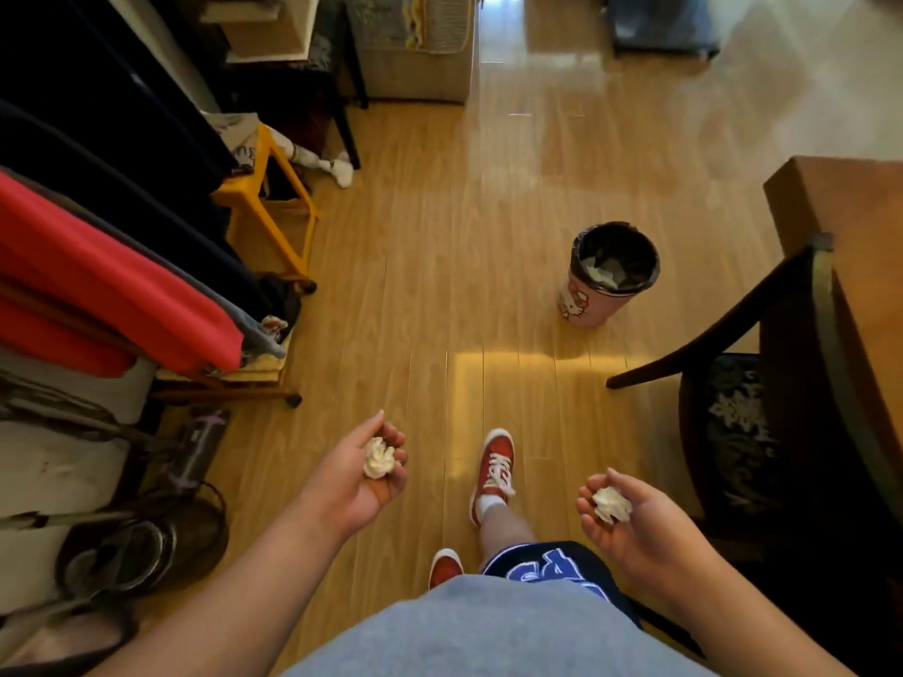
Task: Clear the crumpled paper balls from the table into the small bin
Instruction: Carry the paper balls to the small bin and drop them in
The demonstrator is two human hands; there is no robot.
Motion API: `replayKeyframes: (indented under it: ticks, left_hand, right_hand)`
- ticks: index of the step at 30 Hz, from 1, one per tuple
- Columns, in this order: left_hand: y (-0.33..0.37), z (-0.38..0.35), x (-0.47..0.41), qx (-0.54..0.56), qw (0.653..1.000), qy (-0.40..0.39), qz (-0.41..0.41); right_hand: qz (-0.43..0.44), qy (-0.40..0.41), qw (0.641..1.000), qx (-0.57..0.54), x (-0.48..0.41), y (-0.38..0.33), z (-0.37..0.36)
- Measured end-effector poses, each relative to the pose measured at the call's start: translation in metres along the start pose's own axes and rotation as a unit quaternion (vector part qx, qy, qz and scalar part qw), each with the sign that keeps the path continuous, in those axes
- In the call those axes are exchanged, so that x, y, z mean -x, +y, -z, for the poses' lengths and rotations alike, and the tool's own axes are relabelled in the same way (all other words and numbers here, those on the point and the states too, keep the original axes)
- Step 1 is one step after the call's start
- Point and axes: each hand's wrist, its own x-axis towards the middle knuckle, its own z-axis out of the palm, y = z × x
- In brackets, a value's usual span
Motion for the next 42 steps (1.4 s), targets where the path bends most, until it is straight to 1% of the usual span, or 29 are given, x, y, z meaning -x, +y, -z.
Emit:
replayKeyframes:
  ticks: [3, 9, 15, 19, 23, 25, 28, 31, 34, 38, 42]
  left_hand:
    - [0.039, -0.040, -0.035, -0.008, 1.000, -0.001, -0.013]
    - [0.108, -0.103, -0.095, 0.009, 1.000, 0.026, -0.008]
    - [0.161, -0.126, -0.126, 0.053, 0.995, 0.077, -0.019]
    - [0.202, -0.131, -0.149, 0.080, 0.990, 0.109, -0.026]
    - [0.251, -0.140, -0.188, 0.095, 0.987, 0.125, -0.022]
    - [0.284, -0.149, -0.214, 0.090, 0.988, 0.125, -0.016]
    - [0.338, -0.169, -0.255, 0.066, 0.989, 0.129, -0.005]
    - [0.388, -0.196, -0.290, 0.043, 0.993, 0.112, 0.003]
    - [0.433, -0.238, -0.323, -0.001, 0.996, 0.091, 0.021]
    - [0.475, -0.316, -0.368, -0.065, 0.996, 0.041, 0.038]
    - [0.499, -0.409, -0.420, -0.123, 0.991, -0.003, 0.056]
  right_hand:
    - [-0.010, 0.011, 1.000, 0.005, -0.032, -0.038, -0.011]
    - [-0.029, -0.014, 0.999, 0.018, -0.091, -0.139, -0.064]
    - [-0.025, -0.060, 0.997, 0.050, -0.134, -0.242, -0.165]
    - [-0.016, -0.094, 0.994, 0.061, -0.159, -0.297, -0.242]
    - [-0.020, -0.121, 0.990, 0.071, -0.188, -0.343, -0.318]
    - [-0.018, -0.121, 0.990, 0.071, -0.205, -0.366, -0.353]
    - [-0.013, -0.100, 0.994, 0.049, -0.229, -0.400, -0.389]
    - [-0.002, -0.077, 0.997, 0.020, -0.247, -0.433, -0.406]
    - [0.012, -0.048, 0.999, -0.007, -0.259, -0.466, -0.409]
    - [0.024, -0.015, 0.998, -0.053, -0.270, -0.504, -0.388]
    - [0.018, 0.031, 0.994, -0.103, -0.286, -0.544, -0.359]
